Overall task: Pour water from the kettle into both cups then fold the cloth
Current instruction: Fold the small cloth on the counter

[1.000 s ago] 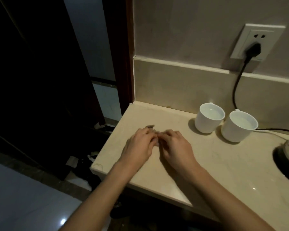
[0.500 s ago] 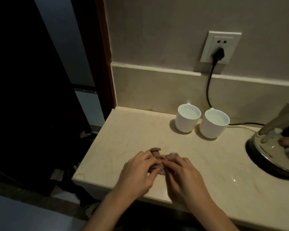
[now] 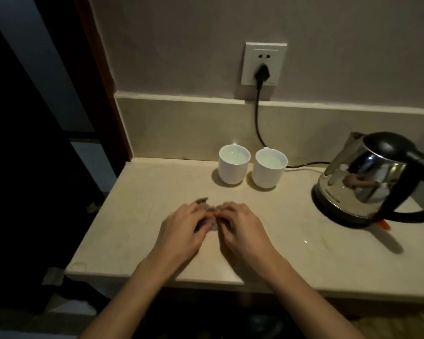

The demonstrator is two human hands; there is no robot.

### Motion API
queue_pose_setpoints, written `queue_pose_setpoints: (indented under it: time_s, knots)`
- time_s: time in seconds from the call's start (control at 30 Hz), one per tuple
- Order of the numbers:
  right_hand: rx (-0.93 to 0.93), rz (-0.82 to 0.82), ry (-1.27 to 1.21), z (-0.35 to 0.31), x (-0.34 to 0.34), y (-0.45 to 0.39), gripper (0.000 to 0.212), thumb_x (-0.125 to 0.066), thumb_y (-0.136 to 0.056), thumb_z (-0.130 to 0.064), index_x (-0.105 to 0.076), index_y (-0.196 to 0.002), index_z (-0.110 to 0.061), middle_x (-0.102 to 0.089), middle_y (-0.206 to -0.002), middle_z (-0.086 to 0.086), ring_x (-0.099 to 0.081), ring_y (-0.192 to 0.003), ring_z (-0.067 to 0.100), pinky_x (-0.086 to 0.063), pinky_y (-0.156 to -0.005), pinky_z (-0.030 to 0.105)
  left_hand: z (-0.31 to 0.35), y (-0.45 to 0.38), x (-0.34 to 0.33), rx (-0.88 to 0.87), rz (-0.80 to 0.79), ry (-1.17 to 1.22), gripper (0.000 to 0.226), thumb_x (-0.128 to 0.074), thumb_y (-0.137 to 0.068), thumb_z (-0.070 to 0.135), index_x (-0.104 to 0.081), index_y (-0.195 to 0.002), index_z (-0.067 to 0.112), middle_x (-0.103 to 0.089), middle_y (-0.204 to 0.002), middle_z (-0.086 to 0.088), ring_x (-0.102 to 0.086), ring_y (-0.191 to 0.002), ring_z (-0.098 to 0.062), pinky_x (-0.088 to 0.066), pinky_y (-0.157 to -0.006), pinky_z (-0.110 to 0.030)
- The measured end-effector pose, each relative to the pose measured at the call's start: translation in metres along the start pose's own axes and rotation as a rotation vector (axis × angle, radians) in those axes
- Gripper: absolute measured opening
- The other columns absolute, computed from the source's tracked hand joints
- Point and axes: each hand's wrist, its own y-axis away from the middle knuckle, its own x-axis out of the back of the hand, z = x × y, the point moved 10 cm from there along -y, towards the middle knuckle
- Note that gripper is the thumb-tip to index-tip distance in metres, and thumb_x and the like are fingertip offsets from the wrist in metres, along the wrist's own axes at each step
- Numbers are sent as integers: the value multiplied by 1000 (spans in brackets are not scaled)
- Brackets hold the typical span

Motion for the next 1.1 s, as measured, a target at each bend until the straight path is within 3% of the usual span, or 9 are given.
queue_pose_setpoints:
  time_s: [0.17, 0.3, 0.4, 0.6, 0.7, 0.87, 1.0, 1.1]
  knots:
    - [-127, 102, 9, 35, 50, 104, 35, -73, -84, -21, -74, -117, -32, -70, -115, -13, -60, -102, 7, -44, -82, 11, 89, 40, -34, -168, -54, 82, 22, -59, -92, 42, -68, -112, 37, -61, -115, 19, -56, -101, -6, -54, -75, -28]
    - [-200, 149, 88, 85, 66, 69, 32, -69, -90, -18, -74, -121, -24, -71, -119, -1, -63, -104, 21, -51, -87, 28, 108, -20, -60, -144, -33, 35, 26, -56, -99, 36, -66, -122, 33, -58, -132, 12, -55, -112, -13, -55, -83, -35]
    - [-254, 145, 105, 119, 71, 32, 33, -60, -96, -20, -71, -127, -21, -70, -123, 4, -61, -109, 25, -51, -92, 37, 111, -66, -77, -65, -31, 20, 29, -59, -98, 31, -65, -126, 31, -62, -127, 8, -56, -111, -14, -51, -86, -31]
    - [-219, 144, 96, 103, 78, 81, 34, -60, -94, -22, -71, -126, -28, -67, -125, -5, -59, -106, 18, -50, -88, 30, 131, -25, -73, -143, -56, 13, 28, -58, -96, 38, -66, -123, 34, -60, -134, 12, -57, -115, -13, -54, -86, -33]
    - [-220, 150, 59, 88, 84, 135, 36, -69, -91, -21, -71, -125, -30, -67, -125, -11, -59, -109, 11, -48, -88, 20, 151, 20, -74, -204, -77, 42, 20, -65, -93, 39, -69, -112, 36, -62, -122, 15, -60, -101, -13, -55, -70, -31]
    - [-289, 197, 132, 128, 91, 93, 31, -66, -92, -17, -73, -122, -21, -71, -120, 0, -61, -108, 21, -50, -90, 32, 156, -31, -86, -184, -50, 16, 29, -56, -99, 36, -65, -126, 32, -58, -136, 11, -55, -115, -12, -54, -82, -34]
    - [-327, 184, 156, 161, 94, 44, 32, -59, -96, -17, -72, -125, -18, -70, -121, 5, -59, -110, 24, -46, -93, 35, 155, -83, -105, -88, -74, -11, 30, -59, -99, 30, -66, -128, 26, -62, -128, 4, -56, -118, -18, -51, -88, -35]
    - [-329, 180, 138, 155, 97, 50, 32, -58, -96, -16, -72, -125, -19, -69, -123, 4, -58, -108, 25, -49, -92, 37, 156, -75, -100, -87, -59, 12, 32, -59, -99, 32, -64, -130, 28, -62, -130, 6, -56, -117, -16, -49, -88, -32]
